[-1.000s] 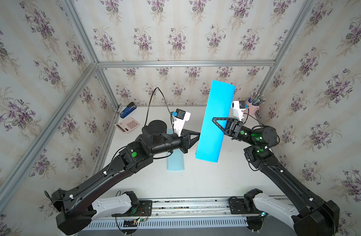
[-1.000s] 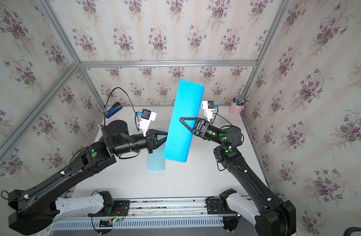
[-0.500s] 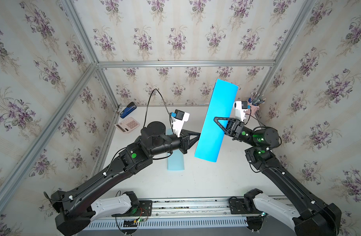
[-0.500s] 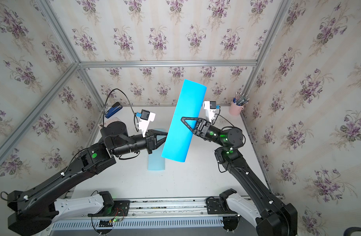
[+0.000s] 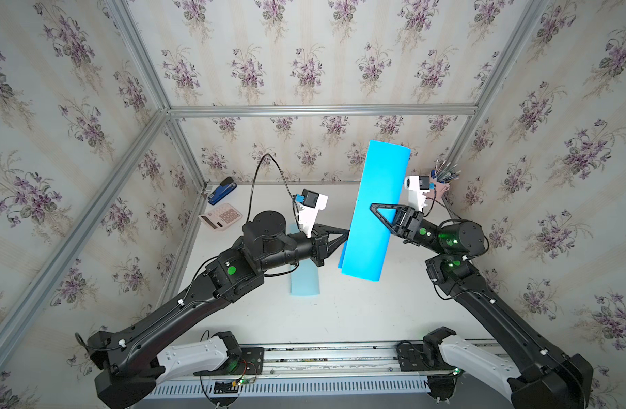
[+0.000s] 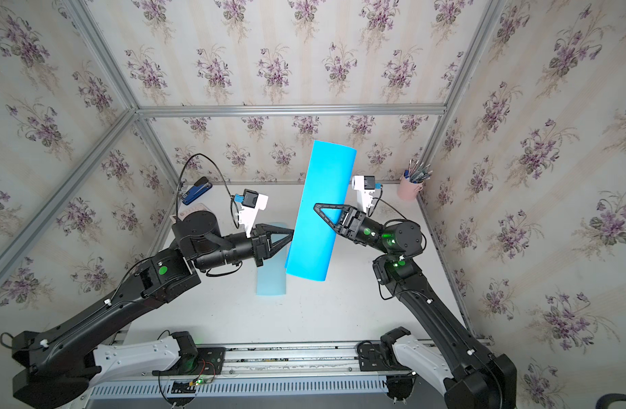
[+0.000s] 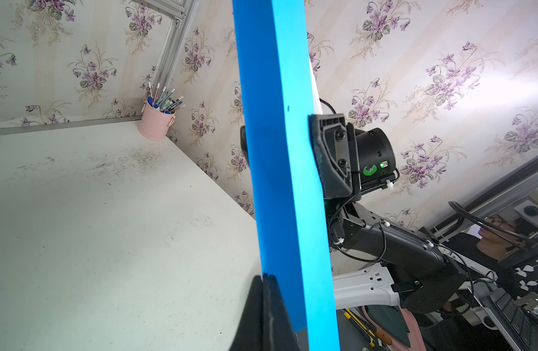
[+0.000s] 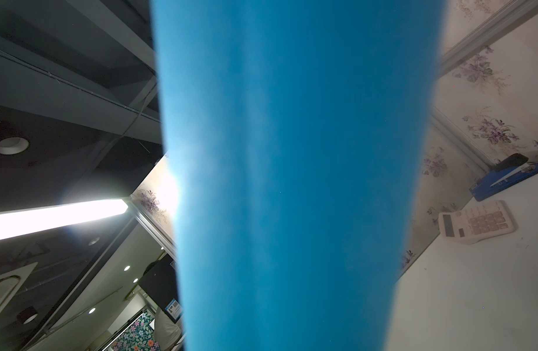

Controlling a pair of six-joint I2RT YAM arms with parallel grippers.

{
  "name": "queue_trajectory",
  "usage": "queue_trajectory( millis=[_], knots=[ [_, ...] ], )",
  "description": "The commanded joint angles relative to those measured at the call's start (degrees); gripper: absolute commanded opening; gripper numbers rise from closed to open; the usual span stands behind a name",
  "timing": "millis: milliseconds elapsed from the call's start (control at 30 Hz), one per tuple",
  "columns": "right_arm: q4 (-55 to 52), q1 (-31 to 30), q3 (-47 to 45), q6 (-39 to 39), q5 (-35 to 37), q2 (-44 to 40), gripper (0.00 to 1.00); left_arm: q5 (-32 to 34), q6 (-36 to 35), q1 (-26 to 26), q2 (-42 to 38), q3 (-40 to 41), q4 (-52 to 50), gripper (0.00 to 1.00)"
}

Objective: Fold the rectangular paper in half along the long edge
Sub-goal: Fold the paper.

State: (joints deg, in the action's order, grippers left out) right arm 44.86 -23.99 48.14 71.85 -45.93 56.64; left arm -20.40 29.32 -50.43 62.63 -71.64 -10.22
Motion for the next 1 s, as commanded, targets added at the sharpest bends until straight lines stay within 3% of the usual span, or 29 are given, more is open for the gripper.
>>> queue_trajectory(
  millis=[0,567,967],
  knots=[
    [0.5,0.2,-0.2,-1.1,0.6,-0.5,0.41,0.3,-0.1,-0.1,-0.6,0.4,1.8,0.00],
    [-0.7,0.5,-0.1,-1.9,1.0,-0.8,0.37,0.4,0.1,-0.2,-0.9,1.0,2.3,0.00],
    [-7.7,0.5,2.8,-5.2,-0.5,-0.5,0.35,0.2,0.0,-0.2,-0.2,0.5,2.6,0.00]
  ],
)
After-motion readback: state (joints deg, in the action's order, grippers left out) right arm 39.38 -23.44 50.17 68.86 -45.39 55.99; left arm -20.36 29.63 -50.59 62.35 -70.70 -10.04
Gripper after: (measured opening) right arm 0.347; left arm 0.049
